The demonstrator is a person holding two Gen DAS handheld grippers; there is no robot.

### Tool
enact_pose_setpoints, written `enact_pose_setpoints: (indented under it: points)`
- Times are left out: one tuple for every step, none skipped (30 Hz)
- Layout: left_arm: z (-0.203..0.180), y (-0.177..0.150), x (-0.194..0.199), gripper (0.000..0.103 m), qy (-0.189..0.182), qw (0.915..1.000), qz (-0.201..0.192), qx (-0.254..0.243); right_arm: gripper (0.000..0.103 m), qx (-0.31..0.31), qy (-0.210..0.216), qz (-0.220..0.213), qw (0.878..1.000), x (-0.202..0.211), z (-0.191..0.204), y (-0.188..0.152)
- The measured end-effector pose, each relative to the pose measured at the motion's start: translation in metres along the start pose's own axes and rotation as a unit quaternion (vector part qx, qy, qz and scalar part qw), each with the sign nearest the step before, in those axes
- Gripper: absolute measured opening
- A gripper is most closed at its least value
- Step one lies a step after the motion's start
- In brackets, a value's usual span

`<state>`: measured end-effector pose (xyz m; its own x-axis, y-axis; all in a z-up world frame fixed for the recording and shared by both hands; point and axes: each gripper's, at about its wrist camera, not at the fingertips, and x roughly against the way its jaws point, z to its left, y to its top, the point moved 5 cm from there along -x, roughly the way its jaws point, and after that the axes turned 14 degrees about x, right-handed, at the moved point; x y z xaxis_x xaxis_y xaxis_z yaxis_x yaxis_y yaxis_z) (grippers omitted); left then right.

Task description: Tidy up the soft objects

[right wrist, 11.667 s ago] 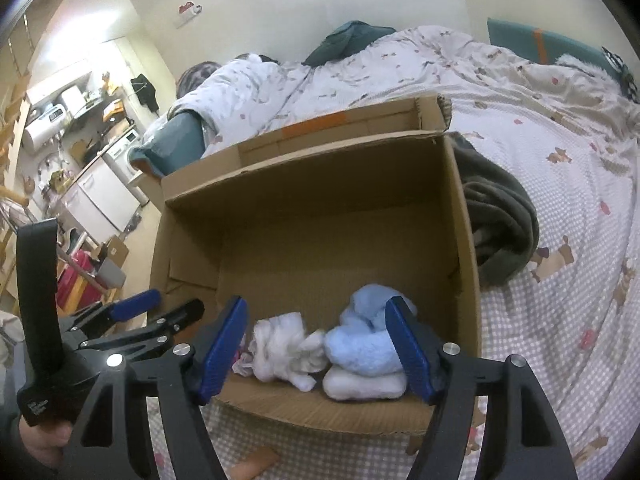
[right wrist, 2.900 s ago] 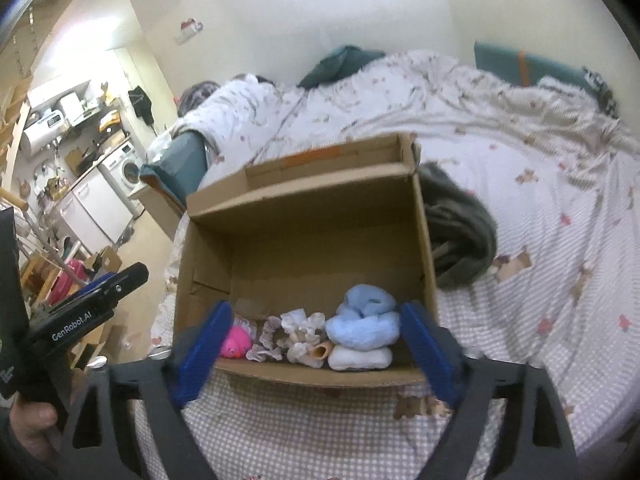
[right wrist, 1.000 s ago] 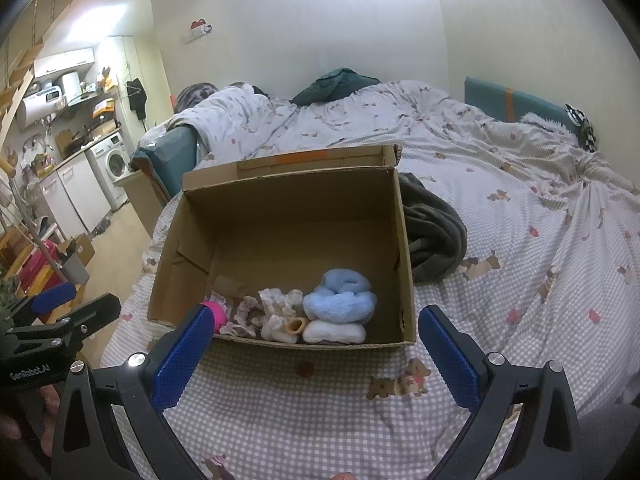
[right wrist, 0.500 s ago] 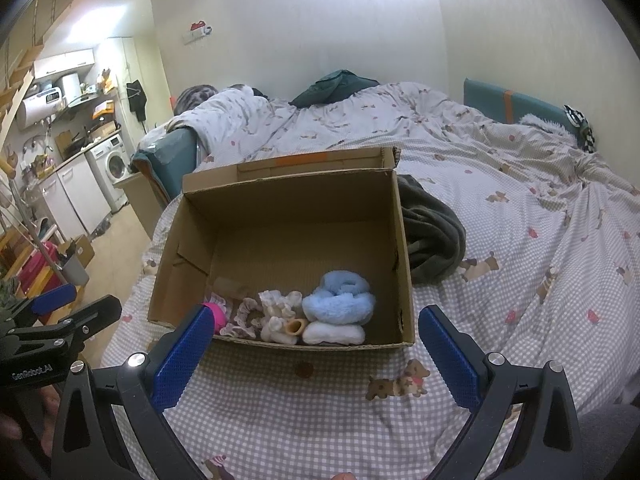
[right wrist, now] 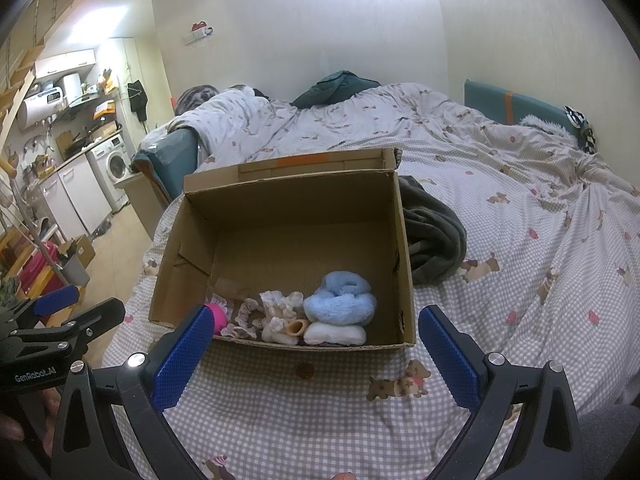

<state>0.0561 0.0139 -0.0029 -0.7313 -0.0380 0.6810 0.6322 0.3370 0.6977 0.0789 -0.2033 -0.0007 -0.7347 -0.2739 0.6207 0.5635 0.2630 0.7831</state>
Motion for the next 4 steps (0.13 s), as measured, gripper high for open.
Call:
enact_pose_setpoints:
  points:
    - [-0.0001, -0.0001, -0.0004, 0.102, 0.0, 1.0, 0.0, 0.0, 0.103, 0.0, 0.0, 0.0, 1.0, 0.0, 0.0002, 0.0]
    - [-0.0002, -0.0009, -0.001, 0.102, -0.001, 1.0, 0.001, 0.0, 0.103, 0.0, 0.0, 0.0, 1.0, 0.0, 0.0003, 0.0]
    - [-0.0003, -0.0018, -0.0016, 0.102, 0.0, 1.0, 0.002, 0.0, 0.103, 0.001, 0.0, 0.0, 1.0, 0.0003, 0.0, 0.0005]
    - [-0.0005, -0.0026, -0.0024, 0.102, 0.001, 1.0, 0.002, -0.001, 0.103, 0.002, 0.0, -0.001, 1.0, 0.0007, 0.0002, 0.0016]
